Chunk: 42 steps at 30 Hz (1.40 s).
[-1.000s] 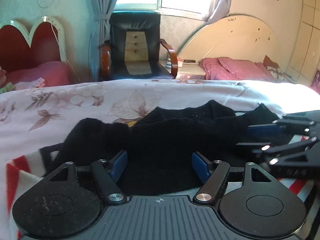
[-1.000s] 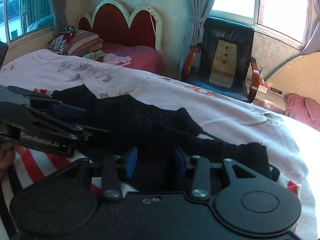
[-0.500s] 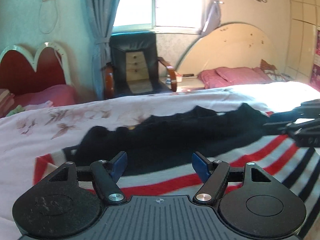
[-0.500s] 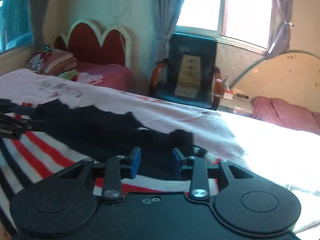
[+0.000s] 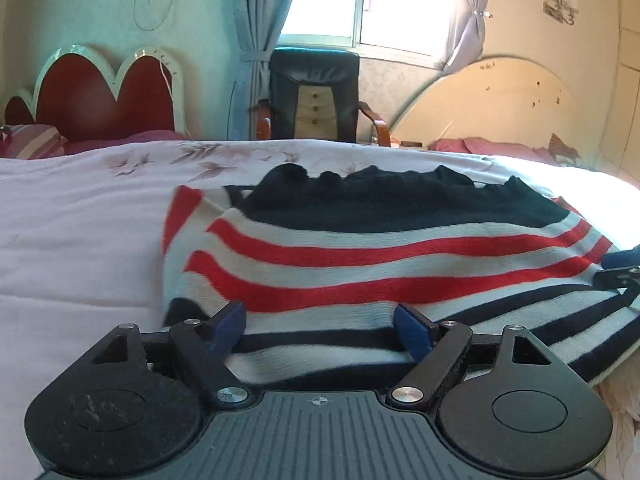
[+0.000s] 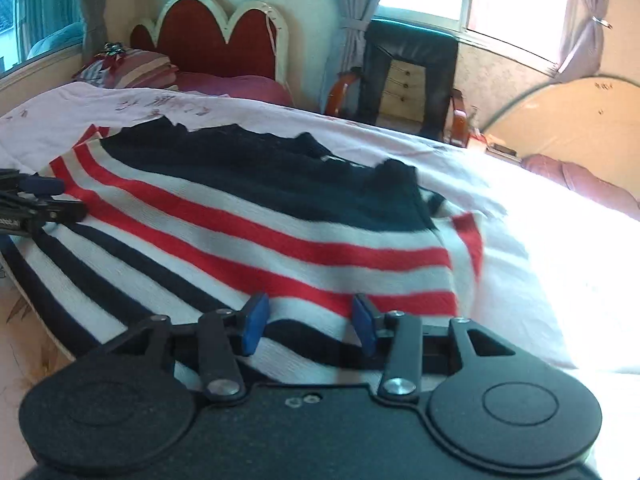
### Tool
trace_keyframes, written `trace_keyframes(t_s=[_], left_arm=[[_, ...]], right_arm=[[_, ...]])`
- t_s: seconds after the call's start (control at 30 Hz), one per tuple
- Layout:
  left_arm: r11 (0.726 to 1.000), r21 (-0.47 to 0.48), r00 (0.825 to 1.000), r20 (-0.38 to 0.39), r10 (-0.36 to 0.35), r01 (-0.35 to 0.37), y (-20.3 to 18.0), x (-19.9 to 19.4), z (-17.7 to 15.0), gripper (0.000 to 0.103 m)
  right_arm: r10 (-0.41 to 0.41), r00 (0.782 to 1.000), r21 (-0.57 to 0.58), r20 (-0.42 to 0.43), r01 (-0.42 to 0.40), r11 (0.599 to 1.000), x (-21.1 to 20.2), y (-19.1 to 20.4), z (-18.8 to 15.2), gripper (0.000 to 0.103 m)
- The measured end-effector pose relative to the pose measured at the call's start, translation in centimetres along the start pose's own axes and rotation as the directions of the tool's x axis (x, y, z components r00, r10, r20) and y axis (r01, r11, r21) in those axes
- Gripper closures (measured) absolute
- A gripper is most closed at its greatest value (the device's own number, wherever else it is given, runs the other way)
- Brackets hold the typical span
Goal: Fold small clothes
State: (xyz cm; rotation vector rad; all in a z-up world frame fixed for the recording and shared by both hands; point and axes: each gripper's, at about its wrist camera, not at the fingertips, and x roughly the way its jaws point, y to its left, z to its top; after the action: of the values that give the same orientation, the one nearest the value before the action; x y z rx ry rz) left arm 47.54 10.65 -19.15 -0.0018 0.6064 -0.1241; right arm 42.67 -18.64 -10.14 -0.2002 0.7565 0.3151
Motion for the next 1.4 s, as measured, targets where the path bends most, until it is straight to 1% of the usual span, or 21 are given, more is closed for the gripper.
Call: trace_keyframes(t_s=[0.07,0.13,0.17,0.2,0.27,0.33,0.4,0.47,0.53,0.73,0.77,0.83,0.87,0.9,0.97,1.03,1.1,1.17,1.23,1.33,1.4], left_arm=[[0.999,0.028,1.000,-0.004,0.027,-0.027,-0.1,-0.5,-0.2,0.022],[0.998,0.030,0.998,-0.012,0.060,-0.060,-1.0,-1.1,0.4,0.022],[0.998,0.032,0.999,0.002,0.045,-0.045,-1.7,-1.8,0.5,0.022],[0.999,0.040,1.000,0.021,0.020,-0.020,-2.7,-2.4,0.5,0.022],[0.997,0.079,1.000,0.026,-0.002,0.000,-4.6,-3.2,-0.1,0.022],[0.993,0.117,1.000,0.009,-0.002,0.001,-6.6,-3.1,-1.0,0.022],[0.994,0.105,1.000,-0.005,0.014,-0.013,-7.3,-2.9,-1.8,0.022],[0.994,0.105,1.000,0.010,0.025,-0.026,-7.3,-3.1,-2.7,0.021],[0.997,0.078,1.000,0.021,0.020,-0.021,-6.6,-3.5,-3.2,0.021],[0.997,0.051,0.999,0.009,0.051,-0.051,-3.0,-4.9,-3.8,0.021],[0.998,0.033,0.999,0.008,0.053,-0.054,-2.0,-5.3,-4.0,0.021],[0.997,0.017,0.997,0.002,0.077,-0.077,-0.5,-5.8,-4.6,0.021],[0.998,0.009,0.998,0.002,0.065,-0.065,-0.1,-6.0,-4.7,0.021],[0.998,0.015,0.998,0.003,0.061,-0.061,-0.1,-6.0,-4.8,0.021],[0.995,0.041,0.996,-0.007,0.090,-0.089,-0.9,-6.0,-4.3,0.021],[0.994,0.027,0.994,0.030,0.107,-0.108,-2.4,-6.9,-3.2,0.021],[0.999,-0.002,0.996,0.079,0.046,-0.046,-4.5,-7.8,-2.2,0.021],[0.999,0.024,0.997,0.070,0.026,-0.028,-7.1,-7.3,-1.6,0.021],[0.998,0.055,0.998,0.053,0.022,-0.025,-9.6,-6.3,-1.5,0.021],[0.997,0.066,0.999,-0.039,0.032,-0.029,-11.5,-4.2,-2.5,0.021],[0.996,0.078,0.999,-0.009,0.046,-0.045,-12.0,-4.1,-3.6,0.019]], right_arm=[[0.008,1.000,0.039,0.005,-0.008,0.999,-0.9,-1.2,-1.3,0.056],[-0.020,1.000,0.043,0.002,0.020,0.999,-1.4,-0.8,-1.4,0.059],[-0.034,0.999,0.059,0.009,0.033,0.998,-1.9,-0.4,-1.2,0.070],[-0.023,0.999,0.075,0.034,0.021,0.997,-2.6,0.1,-1.0,0.075],[0.020,0.996,0.078,0.081,-0.027,0.997,-3.6,1.8,-0.7,0.075],[0.063,0.995,0.039,0.074,-0.066,0.997,-3.5,4.3,-0.7,0.077],[0.072,0.997,-0.007,0.040,-0.071,0.997,-2.7,6.6,-1.0,0.075],[0.035,0.999,-0.049,-0.005,-0.035,0.998,-1.7,8.2,-2.0,0.075],[-0.002,0.999,-0.116,0.033,0.005,0.993,-2.0,9.0,-3.2,0.075],[0.000,1.000,-0.093,0.026,0.002,0.996,-3.3,7.5,-3.9,0.075],[-0.016,1.000,-0.090,0.023,0.018,0.996,-3.6,7.0,-4.0,0.075],[-0.126,0.992,-0.068,0.019,0.127,0.990,-4.3,5.0,-4.6,0.075],[-0.169,0.986,-0.038,0.014,0.169,0.985,-4.7,3.4,-5.2,0.075],[-0.169,0.986,0.018,0.004,0.169,0.986,-4.9,1.6,-6.0,0.075],[-0.102,0.995,0.112,0.003,0.101,0.989,-5.5,-0.6,-6.7,0.075],[-0.126,0.992,0.074,-0.013,0.126,0.989,-5.8,0.2,-6.0,0.077],[-0.137,0.990,0.088,0.033,0.134,0.987,-6.5,1.5,-5.2,0.076],[-0.082,0.994,0.110,0.070,0.074,0.991,-6.6,3.1,-4.5,0.076],[-0.042,0.997,0.093,0.071,0.036,0.995,-5.7,5.0,-3.9,0.076],[-0.005,0.999,0.060,0.050,0.002,0.998,-4.3,7.4,-3.8,0.073],[-0.027,0.999,0.044,0.035,0.026,0.999,-3.3,8.2,-4.4,0.073]])
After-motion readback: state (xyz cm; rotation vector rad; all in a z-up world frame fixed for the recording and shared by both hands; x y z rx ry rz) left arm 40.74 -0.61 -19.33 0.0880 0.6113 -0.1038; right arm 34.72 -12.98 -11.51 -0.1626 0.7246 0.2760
